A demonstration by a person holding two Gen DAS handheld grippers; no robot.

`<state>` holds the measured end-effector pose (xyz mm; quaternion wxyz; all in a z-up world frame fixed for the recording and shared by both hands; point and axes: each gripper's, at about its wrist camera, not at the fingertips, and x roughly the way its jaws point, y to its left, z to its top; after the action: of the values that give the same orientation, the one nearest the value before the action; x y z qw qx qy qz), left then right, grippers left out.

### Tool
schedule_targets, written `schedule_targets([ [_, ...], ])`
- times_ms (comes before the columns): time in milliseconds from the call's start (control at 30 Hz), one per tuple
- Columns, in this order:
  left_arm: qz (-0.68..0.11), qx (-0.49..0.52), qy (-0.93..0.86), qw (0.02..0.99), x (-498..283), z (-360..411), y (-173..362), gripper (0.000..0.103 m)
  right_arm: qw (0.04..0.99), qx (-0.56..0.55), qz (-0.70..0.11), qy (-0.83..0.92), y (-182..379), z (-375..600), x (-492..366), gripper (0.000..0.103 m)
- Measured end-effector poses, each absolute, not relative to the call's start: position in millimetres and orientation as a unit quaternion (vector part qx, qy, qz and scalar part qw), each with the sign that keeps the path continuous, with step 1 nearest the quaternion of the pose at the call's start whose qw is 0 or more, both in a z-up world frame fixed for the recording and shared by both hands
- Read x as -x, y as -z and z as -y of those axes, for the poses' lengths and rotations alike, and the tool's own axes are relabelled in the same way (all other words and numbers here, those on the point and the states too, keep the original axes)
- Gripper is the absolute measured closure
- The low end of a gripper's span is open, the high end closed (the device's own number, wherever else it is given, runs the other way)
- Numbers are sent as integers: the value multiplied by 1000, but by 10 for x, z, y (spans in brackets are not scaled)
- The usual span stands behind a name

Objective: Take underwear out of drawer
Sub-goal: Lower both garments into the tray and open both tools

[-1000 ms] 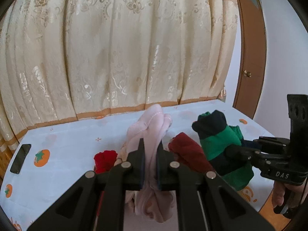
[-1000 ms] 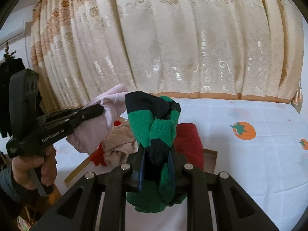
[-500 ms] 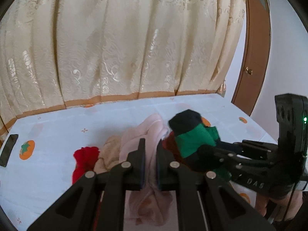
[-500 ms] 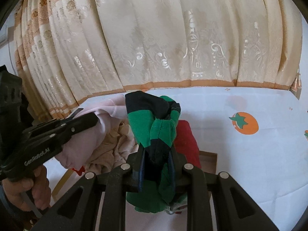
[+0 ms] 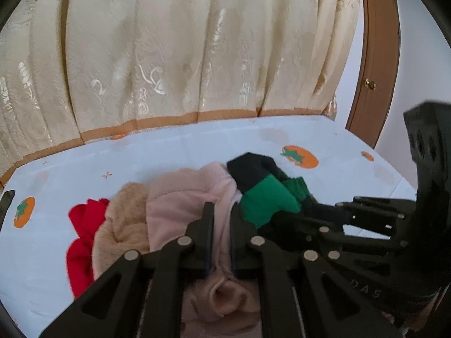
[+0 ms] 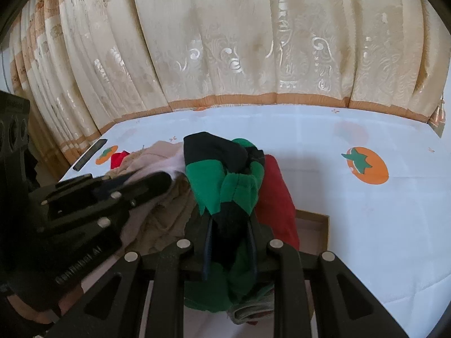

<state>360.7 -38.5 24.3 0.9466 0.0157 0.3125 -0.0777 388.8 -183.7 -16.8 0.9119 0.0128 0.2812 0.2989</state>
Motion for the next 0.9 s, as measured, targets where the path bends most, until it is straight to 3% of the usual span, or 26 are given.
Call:
schedule_targets([
  [400,-313,-36,78,946,-3557,426,-182,87,904,5,-300,-305,197,1783,-3909,76],
  [533,-309,-36,82,947,-3479,429,-223,77,905,-1,-294,-306,149,1856,-3842,72],
  [667,-301,-37,81,949,-3393,432,-273,70,911,-14,-281,-302,82,1944,-3757,58],
  [900,-291,-40,77,953,-3267,416,-333,55,914,-15,-271,-302,18,2021,-3596,56],
])
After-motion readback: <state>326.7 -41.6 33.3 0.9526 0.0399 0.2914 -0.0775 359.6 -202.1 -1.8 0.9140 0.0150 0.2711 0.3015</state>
